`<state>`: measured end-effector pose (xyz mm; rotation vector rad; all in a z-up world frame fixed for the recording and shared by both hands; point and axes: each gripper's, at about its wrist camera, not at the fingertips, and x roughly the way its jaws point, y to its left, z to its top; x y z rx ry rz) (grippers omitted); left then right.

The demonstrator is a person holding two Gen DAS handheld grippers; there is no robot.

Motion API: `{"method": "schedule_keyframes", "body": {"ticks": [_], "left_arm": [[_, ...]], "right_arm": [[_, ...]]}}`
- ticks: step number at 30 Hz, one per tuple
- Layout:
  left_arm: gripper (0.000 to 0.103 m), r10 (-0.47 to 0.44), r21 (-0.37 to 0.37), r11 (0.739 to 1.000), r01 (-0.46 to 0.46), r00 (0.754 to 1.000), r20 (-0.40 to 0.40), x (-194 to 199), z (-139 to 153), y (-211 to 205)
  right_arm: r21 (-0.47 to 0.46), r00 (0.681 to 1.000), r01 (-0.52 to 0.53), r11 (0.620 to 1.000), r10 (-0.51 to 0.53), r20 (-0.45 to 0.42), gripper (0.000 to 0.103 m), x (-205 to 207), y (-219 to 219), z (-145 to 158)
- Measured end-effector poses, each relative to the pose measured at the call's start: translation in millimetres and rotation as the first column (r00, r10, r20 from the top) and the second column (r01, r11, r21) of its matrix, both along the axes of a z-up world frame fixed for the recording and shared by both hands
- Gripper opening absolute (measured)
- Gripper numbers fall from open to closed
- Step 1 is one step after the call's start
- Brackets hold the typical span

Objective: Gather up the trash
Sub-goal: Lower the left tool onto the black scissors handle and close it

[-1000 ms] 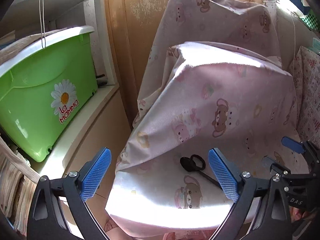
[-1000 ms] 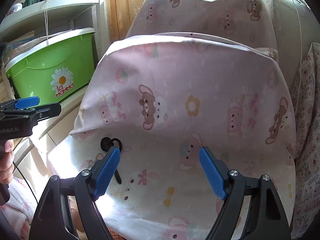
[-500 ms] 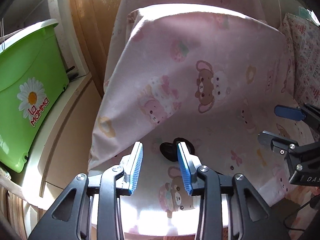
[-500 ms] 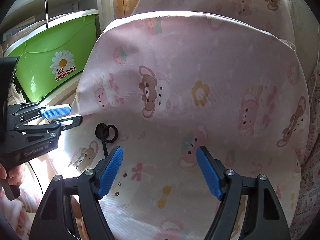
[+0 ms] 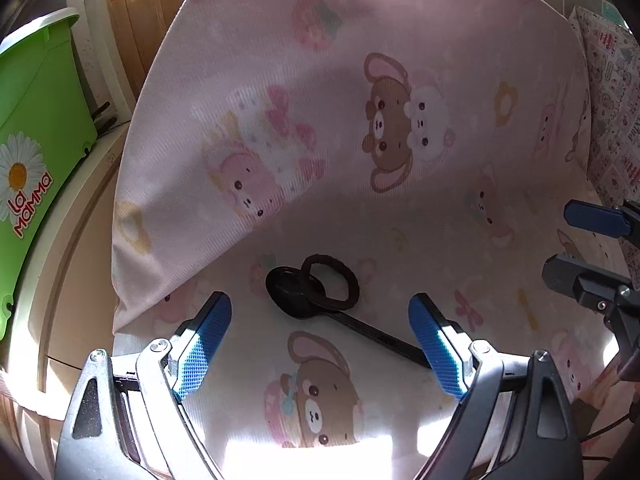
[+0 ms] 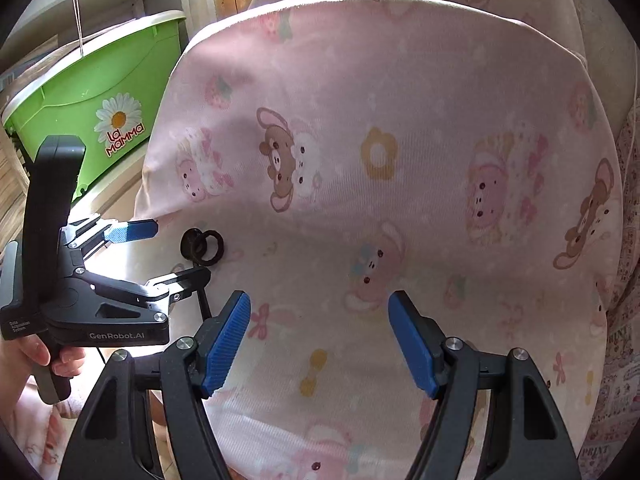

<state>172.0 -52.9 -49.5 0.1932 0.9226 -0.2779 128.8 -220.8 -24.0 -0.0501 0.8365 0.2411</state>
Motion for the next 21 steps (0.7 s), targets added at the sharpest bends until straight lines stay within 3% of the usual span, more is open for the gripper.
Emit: {"method": "schedule_keyframes", "body": {"ticks": [3, 5, 8, 16, 18, 20, 21], "left_arm": [[0.079, -0.007, 0.003, 1.0, 0.007, 1.0, 0.007, 2.6, -2.9, -4.0], [0.058, -0.022, -0.003, 1.0, 0.022, 1.0, 0.004, 6.2, -3.4, -6.5], [0.046, -0.024, 0.001, 1.0, 0.024, 1.0, -0.003, 10.5, -5.0, -9.5], [0.044, 0.02, -0.029, 0.999, -0.022, 0.998, -0.055, 25.0, -15.8, -2.8], [0.03, 0.027, -0.029, 0.999, -0.028, 0.998, -0.049, 26.6, -15.2, -0.9], [0.005, 0.056, -0.034, 0.998, -0.058, 0.997, -0.047, 27.9, -13.9, 1.8], [0.005, 0.061, -0.051, 0.997, -0.063, 0.997, -0.05, 28.7, -12.3, 4.1]], "right_arm": [[-0.014, 1.0, 0.001, 1.0, -0.001, 0.001, 0.074, -0.2, 0.4, -2.0], [-0.012, 1.0, 0.001, 1.0, -0.001, 0.001, 0.074, -0.4, 0.4, -2.8], [-0.021, 1.0, -0.001, 1.0, 0.001, -0.001, 0.074, 0.5, 2.2, -3.7], [-0.028, 1.0, -0.01, 1.0, 0.01, -0.002, 0.074, 0.1, 4.0, -4.4], [-0.033, 1.0, -0.007, 0.999, 0.007, -0.003, 0.074, 0.8, 3.8, -5.0], [-0.033, 1.0, -0.004, 0.999, 0.003, -0.005, 0.073, 1.6, 3.8, -5.5], [-0.034, 1.0, -0.002, 0.999, 0.002, -0.004, 0.073, 2.2, 3.9, -5.5]]}}
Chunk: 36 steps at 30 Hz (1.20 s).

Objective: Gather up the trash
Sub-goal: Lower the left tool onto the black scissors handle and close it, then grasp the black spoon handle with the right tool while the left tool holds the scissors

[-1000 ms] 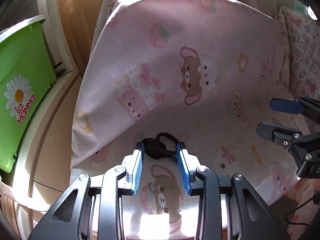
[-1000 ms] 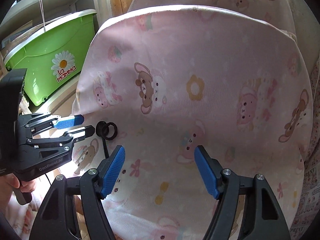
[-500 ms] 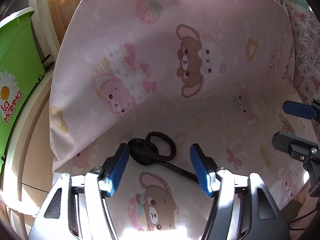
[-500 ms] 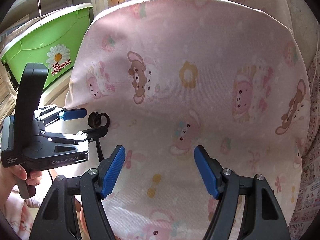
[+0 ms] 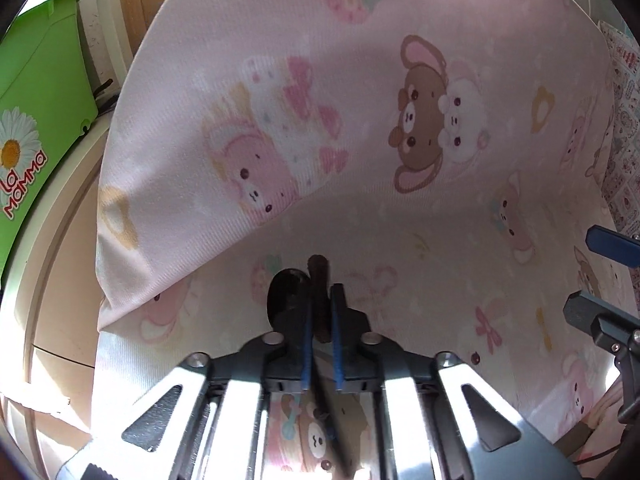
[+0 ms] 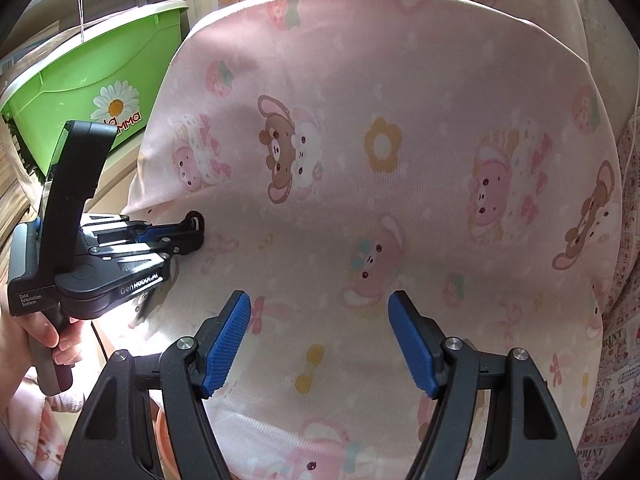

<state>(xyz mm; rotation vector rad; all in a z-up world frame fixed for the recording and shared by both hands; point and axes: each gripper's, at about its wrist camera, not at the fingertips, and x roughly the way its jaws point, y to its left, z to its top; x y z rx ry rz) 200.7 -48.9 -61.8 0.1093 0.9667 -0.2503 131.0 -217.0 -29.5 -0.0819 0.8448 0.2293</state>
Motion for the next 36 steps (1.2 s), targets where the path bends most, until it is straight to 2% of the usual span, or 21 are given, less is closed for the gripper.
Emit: {"method": "schedule_keyframes", "body": {"ticks": [3, 10, 15, 18, 20, 24, 27, 32, 36], "left_arm": [[0.004, 0.007, -0.039, 0.999, -0.008, 1.0, -0.011, 1.6, 6.3, 6.5], [0.004, -0.004, -0.155, 0.988, 0.006, 1.0, 0.017, -7.2, 39.5, 23.4], [0.004, 0.016, -0.209, 0.978, -0.008, 0.999, 0.038, -21.8, 58.0, 41.2], [0.005, -0.035, -0.293, 0.956, 0.025, 0.999, -0.029, -20.4, 58.1, 48.0], [0.005, -0.018, -0.328, 0.945, -0.003, 0.998, -0.061, -20.1, 56.3, 48.8], [0.004, -0.03, -0.313, 0.95, -0.003, 0.994, -0.103, -17.5, 45.9, 44.0], [0.004, -0.006, -0.262, 0.965, -0.02, 0.995, -0.096, -18.5, 42.4, 40.7], [0.004, 0.085, -0.116, 0.989, -0.086, 0.996, -0.014, -26.8, 48.9, 47.8], [0.004, 0.14, -0.108, 0.985, -0.136, 0.989, 0.034, -32.2, 60.9, 63.0]], "right_arm": [[-0.001, 1.0, 0.008, 1.0, -0.008, -0.002, 0.074, 0.9, -0.1, -1.1], [0.009, 1.0, 0.008, 1.0, -0.009, 0.029, 0.074, -3.2, 6.4, -0.7], [0.024, 0.998, 0.026, 0.999, -0.027, 0.051, 0.074, -4.7, 13.5, -1.3], [0.02, 0.997, 0.022, 1.0, -0.024, 0.069, 0.074, -5.6, 19.7, -0.4], [0.008, 0.997, 0.02, 1.0, -0.021, 0.073, 0.074, -5.6, 23.1, -0.6], [0.012, 0.997, 0.034, 0.999, -0.035, 0.066, 0.074, -3.9, 24.1, -1.0], [0.029, 0.997, 0.049, 0.998, -0.051, 0.057, 0.074, -2.1, 19.9, -1.6], [0.071, 0.998, 0.046, 0.996, -0.049, 0.036, 0.074, -1.7, 16.4, -2.5], [0.094, 1.0, 0.026, 0.995, -0.026, -0.002, 0.074, -3.4, 26.8, -11.7]]}}
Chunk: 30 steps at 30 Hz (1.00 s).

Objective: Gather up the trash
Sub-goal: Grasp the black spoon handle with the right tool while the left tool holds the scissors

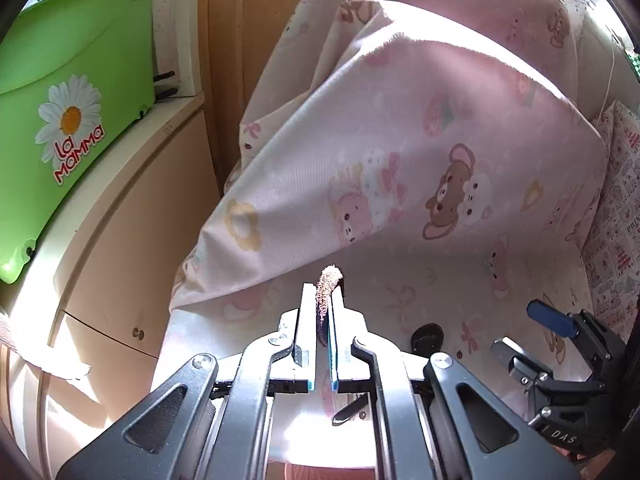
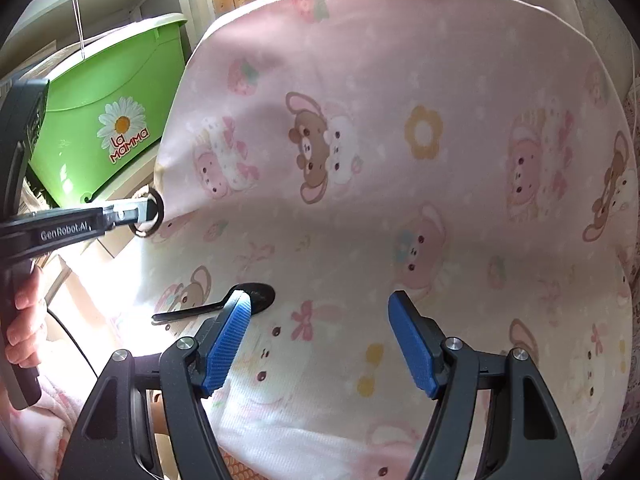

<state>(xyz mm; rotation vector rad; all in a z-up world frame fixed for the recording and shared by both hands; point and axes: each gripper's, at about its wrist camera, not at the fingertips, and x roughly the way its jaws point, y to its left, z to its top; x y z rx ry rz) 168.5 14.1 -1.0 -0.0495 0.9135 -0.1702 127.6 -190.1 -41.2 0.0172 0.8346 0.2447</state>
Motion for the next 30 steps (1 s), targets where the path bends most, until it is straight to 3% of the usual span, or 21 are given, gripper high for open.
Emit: {"method": "schedule_keyframes", "body": {"ticks": [7, 12, 17, 24, 25, 26, 30], "left_arm": [[0.004, 0.065, 0.097, 0.993, -0.074, 0.993, 0.101, -10.9, 22.7, 12.0], [0.004, 0.084, 0.072, 0.993, -0.091, 0.992, 0.098, -11.5, 28.3, 23.6], [0.004, 0.117, 0.055, 0.991, -0.121, 0.99, 0.081, -6.9, 28.5, 34.2], [0.005, 0.153, 0.059, 0.986, -0.159, 0.984, 0.094, -8.7, 32.6, 45.2], [0.005, 0.153, 0.057, 0.986, -0.158, 0.984, 0.094, -9.1, 33.5, 46.2], [0.005, 0.155, 0.055, 0.986, -0.16, 0.983, 0.096, -9.6, 34.8, 47.3], [0.005, 0.16, 0.047, 0.985, -0.166, 0.981, 0.109, -12.3, 39.3, 51.1]], "right_arm": [[0.069, 0.996, -0.059, 0.996, 0.064, -0.066, 0.069, -12.6, 41.4, -13.2], [0.03, 0.993, 0.069, 0.997, -0.065, -0.099, 0.065, -7.4, 68.4, -21.9], [0.016, 0.966, 0.252, 0.968, -0.25, -0.07, 0.065, -4.6, 90.1, -31.9], [-0.09, 0.957, 0.291, 0.953, -0.291, 0.005, 0.064, -2.7, 123.5, -40.5], [-0.104, 0.957, 0.289, 0.952, -0.288, 0.02, 0.058, -4.3, 125.8, -41.8], [-0.112, 0.959, 0.283, 0.952, -0.281, 0.04, 0.045, -6.1, 126.7, -43.2], [-0.093, 0.969, 0.243, 0.966, -0.236, 0.077, 0.018, -13.0, 119.3, -46.2]]}}
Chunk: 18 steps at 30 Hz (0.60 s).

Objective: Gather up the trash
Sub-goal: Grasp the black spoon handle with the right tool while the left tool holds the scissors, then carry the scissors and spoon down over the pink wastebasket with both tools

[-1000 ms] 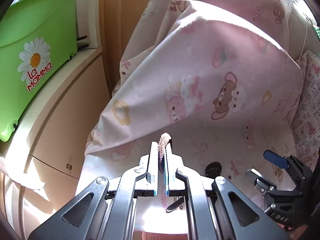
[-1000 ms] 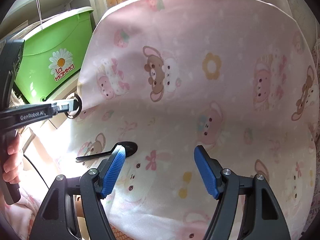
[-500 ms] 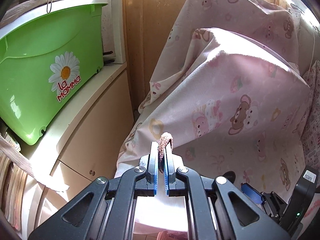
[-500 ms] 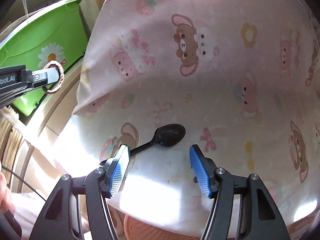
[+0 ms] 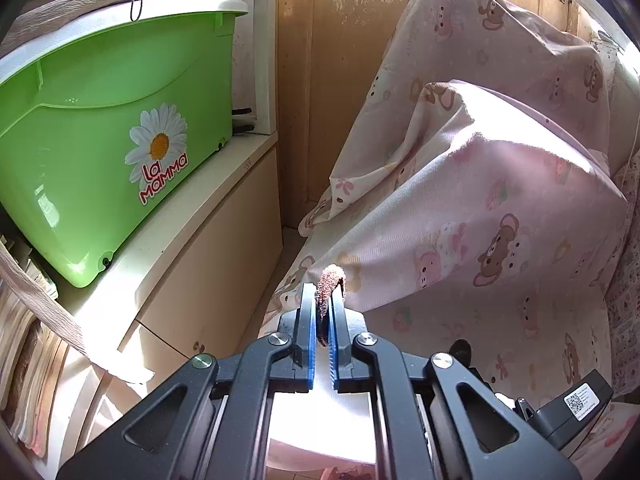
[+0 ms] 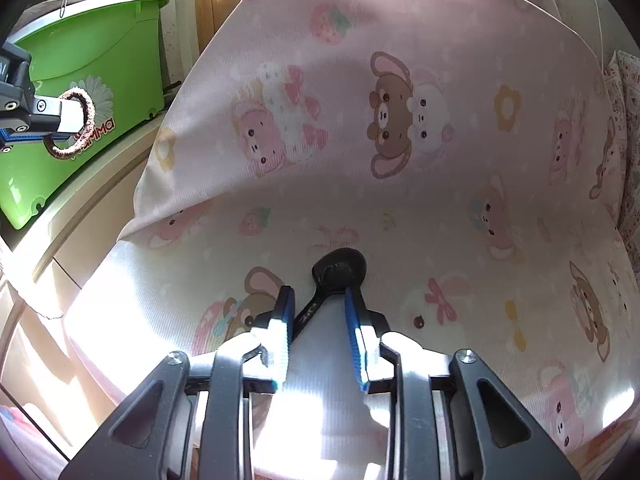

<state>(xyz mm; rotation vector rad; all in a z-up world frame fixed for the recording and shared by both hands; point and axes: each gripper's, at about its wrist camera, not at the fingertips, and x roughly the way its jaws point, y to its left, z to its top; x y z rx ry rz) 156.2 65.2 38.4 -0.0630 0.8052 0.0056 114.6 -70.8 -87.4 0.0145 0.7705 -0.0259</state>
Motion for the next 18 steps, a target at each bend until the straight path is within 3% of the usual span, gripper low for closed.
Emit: {"method": "schedule_keyframes", "body": {"ticks": [1, 4, 7, 18], "left_arm": [[0.005, 0.0, -0.002, 1.0, 0.0, 1.0, 0.002, -0.7, 0.6, 0.5], [0.005, -0.004, -0.003, 1.0, 0.004, 1.0, 0.004, -2.2, 1.1, 0.1], [0.005, -0.009, 0.0, 1.0, 0.009, 1.0, 0.006, -3.0, 1.3, -1.4], [0.005, -0.06, -0.028, 0.998, 0.06, 0.998, 0.006, -7.0, -2.0, -12.3]], "right_arm": [[0.026, 1.0, -0.013, 1.0, 0.013, 0.0, 0.008, -0.6, -4.9, 0.0], [0.133, 0.999, -0.039, 0.99, 0.041, -0.011, 0.006, -2.4, -25.6, 1.8], [0.161, 0.998, -0.062, 0.985, 0.06, 0.018, 0.006, -6.4, -43.4, 10.6], [0.084, 0.973, -0.217, 0.973, 0.209, 0.094, 0.006, -38.8, -53.8, 57.1]]}}
